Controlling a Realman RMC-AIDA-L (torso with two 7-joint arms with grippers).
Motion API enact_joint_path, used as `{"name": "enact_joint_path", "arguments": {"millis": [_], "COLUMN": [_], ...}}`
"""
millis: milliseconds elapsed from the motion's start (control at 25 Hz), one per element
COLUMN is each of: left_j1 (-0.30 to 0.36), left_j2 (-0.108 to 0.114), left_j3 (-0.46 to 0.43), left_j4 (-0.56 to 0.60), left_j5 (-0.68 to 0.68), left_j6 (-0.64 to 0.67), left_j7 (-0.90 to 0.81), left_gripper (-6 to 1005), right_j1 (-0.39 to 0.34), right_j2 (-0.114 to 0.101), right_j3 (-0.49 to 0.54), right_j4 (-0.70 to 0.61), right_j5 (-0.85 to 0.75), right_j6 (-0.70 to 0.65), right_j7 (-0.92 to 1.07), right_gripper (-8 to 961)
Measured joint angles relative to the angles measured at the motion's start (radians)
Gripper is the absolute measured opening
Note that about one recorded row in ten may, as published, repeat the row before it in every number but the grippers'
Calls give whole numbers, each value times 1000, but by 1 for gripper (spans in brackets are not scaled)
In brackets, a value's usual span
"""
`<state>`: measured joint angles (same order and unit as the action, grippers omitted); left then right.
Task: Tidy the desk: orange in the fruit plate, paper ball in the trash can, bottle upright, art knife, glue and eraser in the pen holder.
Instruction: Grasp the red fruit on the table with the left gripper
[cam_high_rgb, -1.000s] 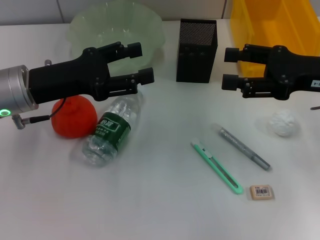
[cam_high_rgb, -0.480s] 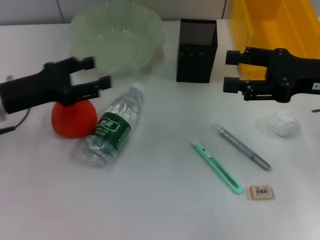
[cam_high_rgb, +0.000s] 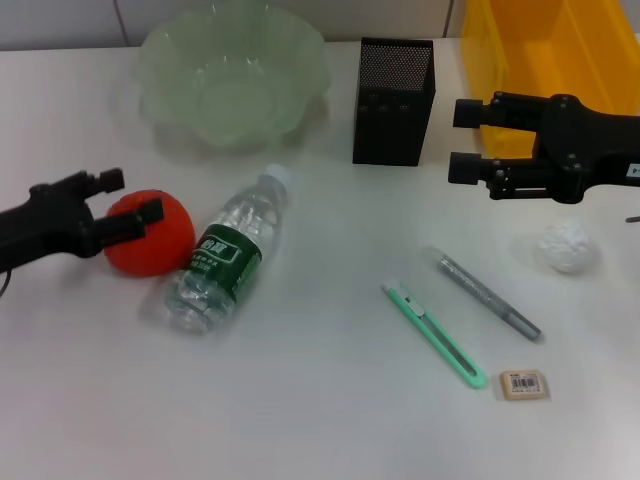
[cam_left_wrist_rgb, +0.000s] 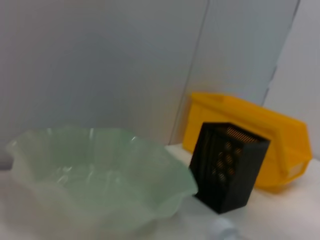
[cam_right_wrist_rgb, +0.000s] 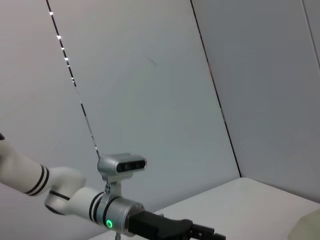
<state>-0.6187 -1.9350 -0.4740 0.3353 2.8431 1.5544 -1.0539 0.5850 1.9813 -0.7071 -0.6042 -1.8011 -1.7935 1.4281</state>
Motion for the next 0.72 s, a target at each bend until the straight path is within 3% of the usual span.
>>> {"name": "enact_joint_path", "arguments": {"millis": [240,720], "left_j1": [15,6], "left_j2": [-27,-39], "left_j3": [19,28], "left_j4": [1,-2], "left_j5": [0,-10], "left_j6": [-86,-114], "left_j7": [10,36], "left_gripper": [735,708], "right_j1": [0,-7], "right_j2": [0,2], "right_j3": [2,6], "right_j4": [0,0], "right_j5": [0,0], "right_j6": [0,0], "right_j7": [-14,-14], "right_gripper": [826,825]}}
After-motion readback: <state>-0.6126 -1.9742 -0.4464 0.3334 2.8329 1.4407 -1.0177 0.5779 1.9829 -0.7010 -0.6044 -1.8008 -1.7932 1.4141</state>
